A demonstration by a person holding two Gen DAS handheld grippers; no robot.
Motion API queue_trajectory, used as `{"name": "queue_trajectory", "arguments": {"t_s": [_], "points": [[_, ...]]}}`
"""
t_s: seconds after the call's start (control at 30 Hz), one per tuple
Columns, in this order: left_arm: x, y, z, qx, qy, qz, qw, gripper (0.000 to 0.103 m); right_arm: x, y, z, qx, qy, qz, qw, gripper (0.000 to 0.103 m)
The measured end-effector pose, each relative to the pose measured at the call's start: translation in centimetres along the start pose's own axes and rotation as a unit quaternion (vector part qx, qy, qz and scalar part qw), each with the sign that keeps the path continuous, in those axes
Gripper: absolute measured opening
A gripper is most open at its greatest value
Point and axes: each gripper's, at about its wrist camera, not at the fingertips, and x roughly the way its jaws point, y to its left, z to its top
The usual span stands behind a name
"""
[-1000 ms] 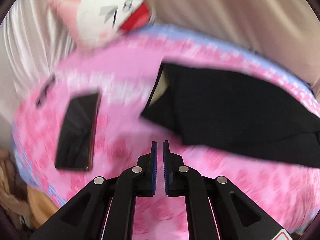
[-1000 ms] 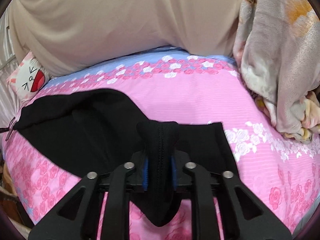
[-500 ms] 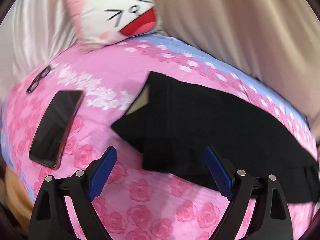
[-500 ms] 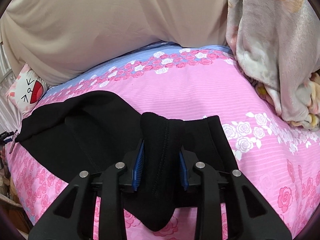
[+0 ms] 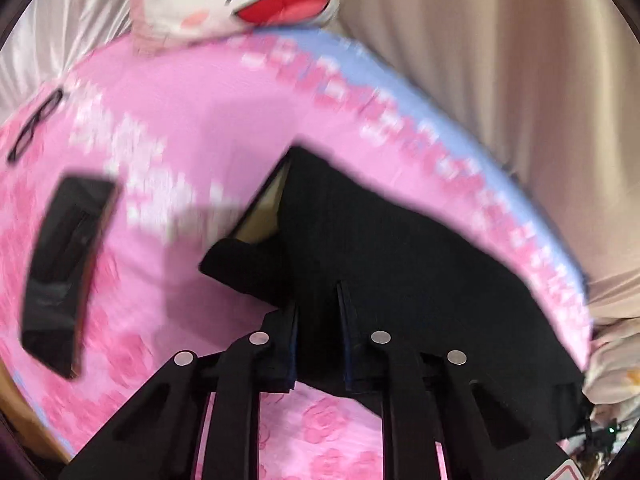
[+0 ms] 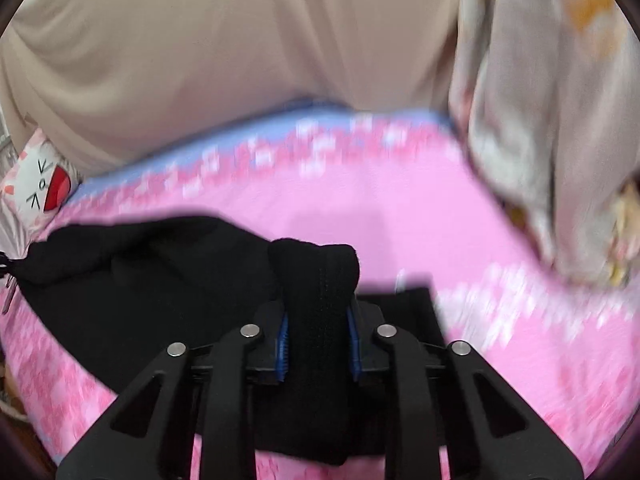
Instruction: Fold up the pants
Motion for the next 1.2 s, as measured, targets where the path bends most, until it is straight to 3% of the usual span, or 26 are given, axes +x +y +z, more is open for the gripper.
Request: {"name": "queue_trajectory", "arguments": {"t_s": [0.07,0.1,0.13,0.17,0.2,0.23,0.27,0.3,0.37,0.4,0.43,0.47,0.53,0.6,0.63,0.67,0.73,0.8,0.9,1.03,1.1,1.13,1.17,1.2], "points": [[-3.0,-0.6,0.9,0.021,-0.018,-0.007,0.9996,0.010,-2.9,1.2,1.8,-0.021,-0.056,0.013,0.998,0.020],[-3.9,-0.8,0.9,0.030,-0.028,0.005,0.9992,0.006,-4.4,2.3,2.4,-0.049,-0.076,0.008,0.996,0.020],[-5.1,-0.8,0.6,0.052,-0.046,0.043,0.9967,0.000,-4.9,2.9,2.4,-0.069,-0.078,-0.002,0.995,0.020],[-5.8,-0.4,0.0,0.074,-0.061,0.100,0.9903,0.000,-5.1,3.4,2.0,-0.094,-0.065,-0.014,0.993,0.021],[-6.0,0.1,-0.6,0.085,-0.067,0.134,0.9850,0.000,-4.7,3.3,1.3,-0.101,-0.044,-0.018,0.994,0.022],[-5.5,1.3,-1.4,0.097,-0.062,0.168,0.9791,0.000,-3.8,2.6,0.1,-0.099,-0.013,-0.031,0.995,0.033],[-4.7,2.6,-2.2,0.096,-0.045,0.183,0.9775,0.002,-2.8,1.6,-1.3,-0.090,0.022,-0.050,0.994,0.042],[-3.6,3.9,-3.1,0.087,-0.023,0.203,0.9752,0.002,-2.0,0.5,-2.7,-0.079,0.050,-0.067,0.993,0.042],[-2.1,5.0,-4.8,0.080,0.004,0.218,0.9726,0.002,-2.0,-1.1,-4.4,-0.051,0.066,-0.075,0.994,0.042],[-2.1,4.6,-5.5,0.085,0.002,0.216,0.9726,0.002,-2.5,-1.6,-4.7,-0.036,0.062,-0.067,0.995,0.042],[-2.1,2.8,-5.8,0.104,-0.005,0.201,0.9742,0.002,-3.0,-1.9,-4.6,-0.021,0.053,-0.061,0.997,0.050],[-2.5,1.2,-6.0,0.117,-0.013,0.184,0.9757,0.002,-3.6,-2.1,-4.1,-0.009,0.037,-0.052,0.998,0.068],[-2.5,-3.7,-6.3,0.156,-0.026,0.135,0.9782,0.004,-4.0,-2.0,-2.7,-0.011,0.013,-0.054,0.998,0.083],[-1.6,-9.8,-7.4,0.203,-0.015,0.064,0.9770,0.024,-2.1,-1.7,-1.1,-0.025,0.028,-0.049,0.998,0.082],[-1.1,-11.9,-8.1,0.221,-0.005,0.036,0.9747,0.053,-0.3,-1.8,-0.6,-0.027,0.055,-0.045,0.997,0.082],[-0.4,-13.9,-9.1,0.235,0.006,0.013,0.9719,0.067,1.1,-1.8,-0.4,-0.030,0.076,-0.045,0.996,0.080],[1.7,-17.9,-12.1,0.268,0.049,-0.033,0.9615,0.067,4.1,-1.2,-0.9,-0.045,0.127,-0.044,0.990,0.065],[3.9,-21.2,-15.3,0.289,0.095,-0.072,0.9498,0.067,4.7,-0.5,-1.4,-0.069,0.134,-0.057,0.987,0.065],[5.5,-23.9,-17.4,0.294,0.106,-0.100,0.9445,0.067,3.6,-0.1,-1.5,-0.074,0.125,-0.052,0.988,0.065],[7.8,-25.6,-18.0,0.291,0.114,-0.100,0.9447,0.067,3.1,-1.3,-1.9,-0.062,0.129,-0.036,0.989,0.064],[9.0,-26.0,-18.2,0.299,0.109,-0.081,0.9445,0.067,3.0,-1.5,-2.2,-0.069,0.129,-0.039,0.988,0.056],[9.3,-26.5,-18.3,0.315,0.089,-0.066,0.9427,0.067,3.3,-1.5,-2.1,-0.068,0.128,-0.037,0.989,0.044],[9.5,-26.9,-18.5,0.328,0.079,-0.052,0.9401,0.067,3.1,-1.6,-2.1,-0.066,0.128,-0.032,0.989,0.019],[9.9,-27.2,-18.5,0.339,0.071,-0.038,0.9373,0.067,3.1,-1.7,-2.0,-0.063,0.131,-0.024,0.989,0.004]]}}
